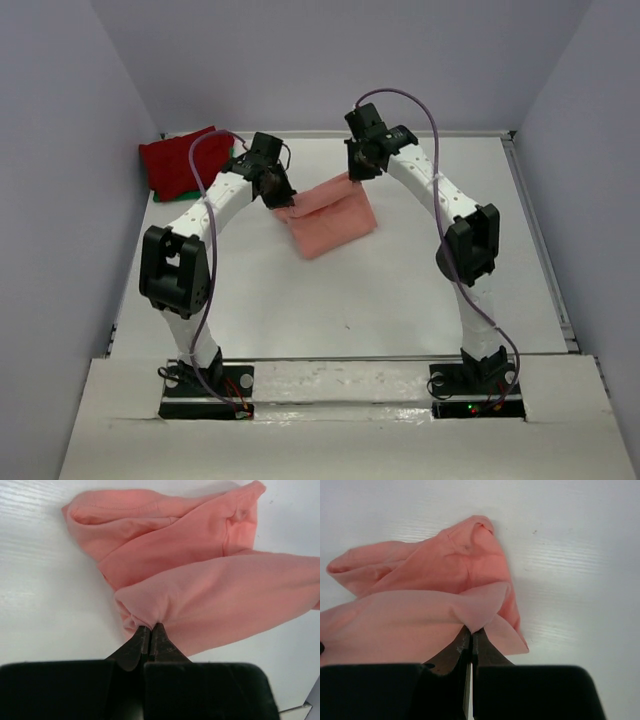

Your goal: Fold and stack the t-shirts

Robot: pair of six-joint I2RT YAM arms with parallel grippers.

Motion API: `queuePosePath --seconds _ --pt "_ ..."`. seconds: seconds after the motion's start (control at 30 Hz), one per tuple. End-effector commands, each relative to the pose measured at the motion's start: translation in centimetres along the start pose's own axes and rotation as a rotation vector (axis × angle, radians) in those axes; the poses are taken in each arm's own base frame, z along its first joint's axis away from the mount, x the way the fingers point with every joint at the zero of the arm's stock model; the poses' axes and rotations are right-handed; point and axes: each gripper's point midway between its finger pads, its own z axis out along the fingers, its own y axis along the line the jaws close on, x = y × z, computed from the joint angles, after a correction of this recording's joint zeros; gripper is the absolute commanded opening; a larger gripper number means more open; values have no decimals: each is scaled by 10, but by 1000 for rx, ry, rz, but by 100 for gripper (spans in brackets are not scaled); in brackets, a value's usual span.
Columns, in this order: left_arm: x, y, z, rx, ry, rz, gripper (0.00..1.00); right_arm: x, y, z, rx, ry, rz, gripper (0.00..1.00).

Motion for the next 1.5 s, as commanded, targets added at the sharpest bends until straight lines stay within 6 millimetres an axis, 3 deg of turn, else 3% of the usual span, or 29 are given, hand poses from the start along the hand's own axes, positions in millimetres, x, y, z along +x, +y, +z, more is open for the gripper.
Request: queuePosePath --seconds 0.0,0.03,0.17,0.27,0.3,0.37,0.43,0.47,0.5,0.6,0.63,0.7,0.8,0.93,1.1,1.27,1.37,1.4,1.43,1.47 --pt "-12 1 25 24 56 29 0 -2 0 39 -109 76 -65 0" --pt "-15 -1 29 32 48 30 0 -8 3 43 -137 70 -70 0" --pt "-17 7 46 18 64 6 0 7 2 81 -190 125 -104 1" --pt "-18 9 52 12 68 7 0 16 5 103 -242 143 -137 19" --pt "-20 10 54 1 58 6 0 17 5 108 -240 141 -136 36" --pt "-21 9 54 13 46 7 0 19 6 120 -276 141 -161 40" --pt "-23 11 54 4 39 17 4 18 3 127 -266 126 -187 52" --pt "-24 11 53 4 31 19 6 18 2 129 -256 121 -195 57" --pt "-23 14 53 -3 29 19 17 15 -2 130 -236 111 -196 59" --pt "-26 17 50 -12 2 21 37 6 -2 121 -238 82 -217 62" --pt "-26 20 51 -20 -3 21 55 4 -3 120 -230 74 -222 63" --pt "-25 21 52 -24 -4 24 73 -9 -5 108 -215 38 -223 64" --pt "-25 22 54 -29 -8 25 88 -27 -6 91 -207 -8 -236 65" --pt "-37 28 45 -99 -72 37 99 -41 -11 68 -177 -44 -244 66" --pt "-50 21 15 -139 -156 75 99 -52 -24 35 -117 -72 -233 66" --pt "-46 5 -19 -122 -207 112 99 -38 -28 18 -120 -44 -203 65" --pt "-35 -7 -35 -71 -214 124 99 -11 -26 17 -152 30 -155 50" --pt "-28 -7 -36 -68 -209 130 97 -5 -22 12 -158 40 -154 28" --pt "-26 -13 -43 -48 -220 131 94 13 -22 20 -141 83 -155 10" --pt "-21 -17 -44 -30 -214 141 88 20 -25 22 -125 101 -145 0"
